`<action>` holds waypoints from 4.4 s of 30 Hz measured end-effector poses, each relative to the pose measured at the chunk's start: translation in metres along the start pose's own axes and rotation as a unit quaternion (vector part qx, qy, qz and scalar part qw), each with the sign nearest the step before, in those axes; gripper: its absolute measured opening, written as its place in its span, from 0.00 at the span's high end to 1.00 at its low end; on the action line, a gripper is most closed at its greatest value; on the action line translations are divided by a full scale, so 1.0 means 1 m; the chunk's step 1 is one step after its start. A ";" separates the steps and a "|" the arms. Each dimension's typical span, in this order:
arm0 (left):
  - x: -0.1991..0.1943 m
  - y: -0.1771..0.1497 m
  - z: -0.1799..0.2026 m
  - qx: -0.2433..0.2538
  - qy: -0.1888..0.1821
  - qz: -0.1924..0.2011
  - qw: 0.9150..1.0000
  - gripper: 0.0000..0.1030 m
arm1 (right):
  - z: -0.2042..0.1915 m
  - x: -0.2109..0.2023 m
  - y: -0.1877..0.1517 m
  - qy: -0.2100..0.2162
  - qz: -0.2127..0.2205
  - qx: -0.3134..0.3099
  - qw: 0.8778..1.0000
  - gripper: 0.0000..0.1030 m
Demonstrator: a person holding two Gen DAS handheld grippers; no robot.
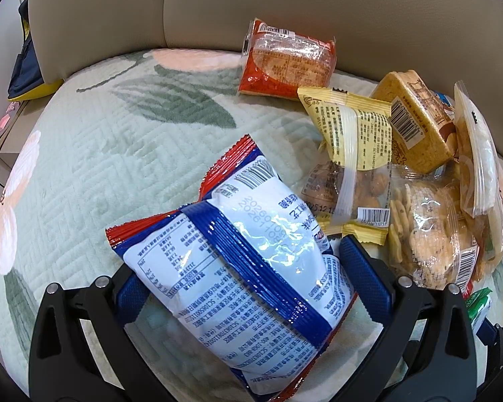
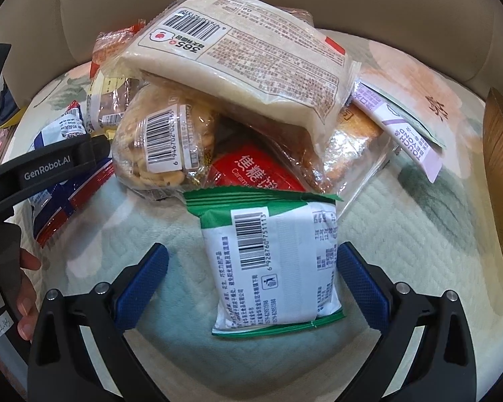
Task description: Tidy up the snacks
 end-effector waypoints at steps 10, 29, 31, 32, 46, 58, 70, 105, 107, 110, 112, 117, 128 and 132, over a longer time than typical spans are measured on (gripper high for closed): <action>-0.004 0.000 0.000 0.015 -0.013 -0.008 1.000 0.25 | 0.011 -0.012 0.018 0.007 0.004 0.024 1.000 0.52; -0.066 -0.012 0.002 0.017 0.009 0.056 0.998 0.60 | 0.042 -0.079 0.061 0.114 0.079 0.107 0.985 0.52; -0.079 -0.014 0.005 0.021 0.011 0.068 0.997 0.60 | 0.044 -0.086 0.063 0.128 0.085 0.119 0.981 0.52; -0.083 -0.016 0.007 0.023 0.010 0.071 0.997 0.60 | 0.046 -0.089 0.064 0.135 0.088 0.125 0.979 0.52; -0.125 -0.008 0.024 0.044 0.014 0.083 0.995 0.60 | 0.070 -0.140 0.076 0.195 0.113 0.149 0.963 0.52; -0.183 0.056 0.093 0.064 -0.053 0.127 0.988 0.60 | 0.166 -0.221 0.106 0.075 0.191 0.119 0.971 0.52; -0.202 0.067 0.278 0.191 -0.174 0.134 0.957 0.60 | 0.278 -0.204 0.075 0.026 0.187 0.267 0.945 0.52; -0.107 0.018 0.169 0.252 -0.087 0.032 0.963 0.03 | 0.228 -0.135 0.112 0.106 0.148 0.268 0.946 0.05; -0.098 0.013 0.132 0.235 -0.077 0.020 0.969 0.03 | 0.206 -0.137 0.116 0.095 0.151 0.226 0.958 0.05; -0.091 0.027 0.089 0.198 -0.062 0.012 0.978 0.03 | 0.176 -0.132 0.112 0.068 0.146 0.174 0.971 0.05; -0.090 0.045 0.069 0.156 -0.071 0.018 0.985 0.03 | 0.160 -0.123 0.110 0.064 0.130 0.147 0.978 0.05; -0.086 0.074 0.042 0.118 -0.076 0.029 0.990 0.03 | 0.134 -0.105 0.103 0.031 0.111 0.092 0.989 0.05; -0.035 0.054 0.015 0.053 -0.094 -0.018 0.994 0.03 | 0.121 -0.074 0.100 0.041 0.073 0.085 0.993 0.05; -0.031 0.060 0.008 0.025 -0.099 -0.010 0.995 0.03 | 0.106 -0.063 0.095 0.049 0.052 0.071 0.995 0.05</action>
Point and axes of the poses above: each gripper's, at about its wrist camera, not at the fingertips, and x roughly the way its jaws point, z to its right, y to its top, the point moved 6 cm from there along x, roughly the way its jaws point, and after that the axes turned 9 degrees about x, right-handed, at the moved point
